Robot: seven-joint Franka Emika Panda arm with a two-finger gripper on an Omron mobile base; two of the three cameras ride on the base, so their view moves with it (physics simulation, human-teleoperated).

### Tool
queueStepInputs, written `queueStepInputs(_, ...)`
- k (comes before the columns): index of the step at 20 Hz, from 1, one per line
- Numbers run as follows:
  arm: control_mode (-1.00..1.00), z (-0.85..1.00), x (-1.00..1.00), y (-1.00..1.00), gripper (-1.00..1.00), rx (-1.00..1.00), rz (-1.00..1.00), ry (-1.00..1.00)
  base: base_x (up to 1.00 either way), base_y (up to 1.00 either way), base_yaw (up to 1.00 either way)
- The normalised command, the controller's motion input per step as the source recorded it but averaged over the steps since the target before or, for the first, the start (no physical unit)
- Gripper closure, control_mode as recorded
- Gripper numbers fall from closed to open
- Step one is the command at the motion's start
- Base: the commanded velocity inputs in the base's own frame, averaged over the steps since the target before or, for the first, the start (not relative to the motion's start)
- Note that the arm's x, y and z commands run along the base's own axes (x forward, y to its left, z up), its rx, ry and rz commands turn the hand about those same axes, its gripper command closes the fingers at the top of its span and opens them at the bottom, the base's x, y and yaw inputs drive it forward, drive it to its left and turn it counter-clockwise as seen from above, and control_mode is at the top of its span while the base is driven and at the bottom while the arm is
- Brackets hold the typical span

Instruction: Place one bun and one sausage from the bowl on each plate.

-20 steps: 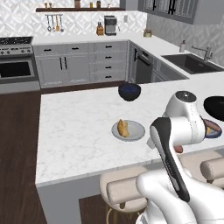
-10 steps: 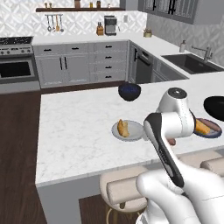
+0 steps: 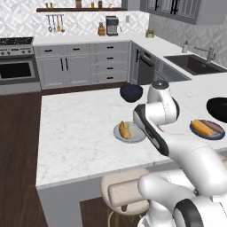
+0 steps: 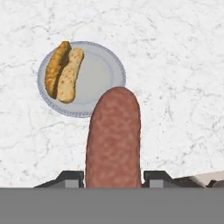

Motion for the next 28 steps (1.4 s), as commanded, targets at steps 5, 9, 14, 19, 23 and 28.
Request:
queueStepInputs(5,-1.00,-0.05,0.96,-0.01,1.00,0.27,-0.07,0.00,0.00,0.00,0.00)
queueStepInputs(9,-1.00,-0.31,0.88,0.00,1.00,0.14,-0.09,0.02,0.00,0.00,0.00)
queueStepInputs(14,-1.00,-0.54,0.47,0.04,1.00,0.07,-0.15,0.01,0.00,0.00,0.00)
queueStepInputs(19,-1.00,-0.53,0.27,0.08,1.00,0.00,-0.15,0.00,0.00,0.00,0.00)
queueStepInputs(23,-1.00,-0.60,0.36,0.00,1.00,0.00,-0.10,0.00,0.00,0.00,0.00)
queueStepInputs(28,-1.00,-0.23,0.46,0.01,1.00,0.00,-0.06,0.00,0.00,0.00,0.00)
